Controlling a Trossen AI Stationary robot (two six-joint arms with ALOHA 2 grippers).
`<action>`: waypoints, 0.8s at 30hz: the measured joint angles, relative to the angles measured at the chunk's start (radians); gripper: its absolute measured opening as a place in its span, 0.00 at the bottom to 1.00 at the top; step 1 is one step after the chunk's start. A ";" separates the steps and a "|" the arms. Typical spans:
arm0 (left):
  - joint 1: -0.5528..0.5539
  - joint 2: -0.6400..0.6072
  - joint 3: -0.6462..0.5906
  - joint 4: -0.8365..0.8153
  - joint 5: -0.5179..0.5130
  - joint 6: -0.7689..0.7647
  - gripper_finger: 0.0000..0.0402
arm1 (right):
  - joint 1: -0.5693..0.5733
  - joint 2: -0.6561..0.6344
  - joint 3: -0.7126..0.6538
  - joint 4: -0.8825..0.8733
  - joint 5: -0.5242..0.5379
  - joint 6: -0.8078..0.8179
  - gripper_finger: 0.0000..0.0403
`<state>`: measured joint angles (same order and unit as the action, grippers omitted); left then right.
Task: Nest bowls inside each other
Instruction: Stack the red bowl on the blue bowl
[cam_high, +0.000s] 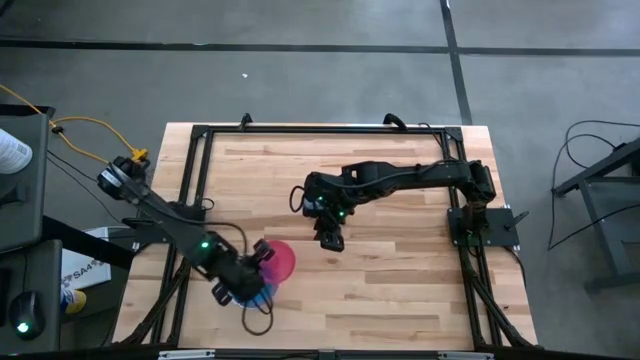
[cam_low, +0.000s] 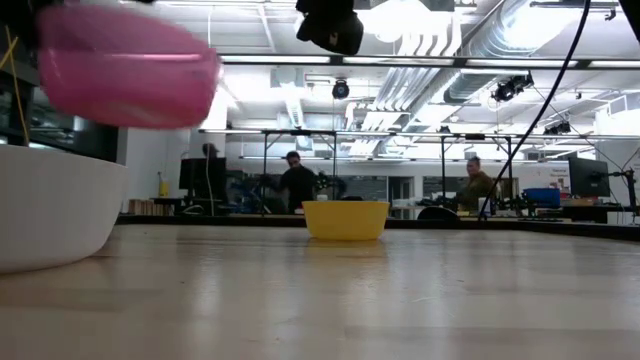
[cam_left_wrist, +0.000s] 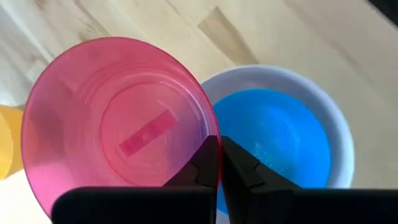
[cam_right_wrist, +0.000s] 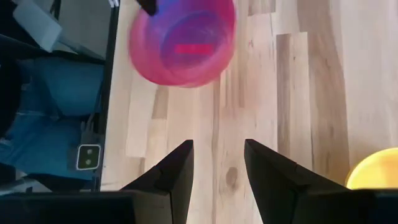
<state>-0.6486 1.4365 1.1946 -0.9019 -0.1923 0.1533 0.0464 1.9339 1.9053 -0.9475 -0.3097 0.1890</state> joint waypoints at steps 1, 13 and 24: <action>-0.012 -0.011 0.000 -0.001 -0.006 -0.022 0.00 | 0.000 0.000 0.000 0.002 0.005 0.000 0.34; -0.196 -0.046 -0.108 0.016 -0.128 -0.362 0.00 | 0.021 0.000 0.000 0.022 0.024 0.047 0.34; -0.304 -0.046 -0.111 0.068 -0.177 -0.524 0.00 | 0.019 0.001 -0.001 0.050 0.027 0.076 0.34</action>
<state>-0.9530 1.3906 1.0840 -0.8337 -0.3697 -0.3711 0.0658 1.9350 1.9045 -0.8977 -0.2822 0.2652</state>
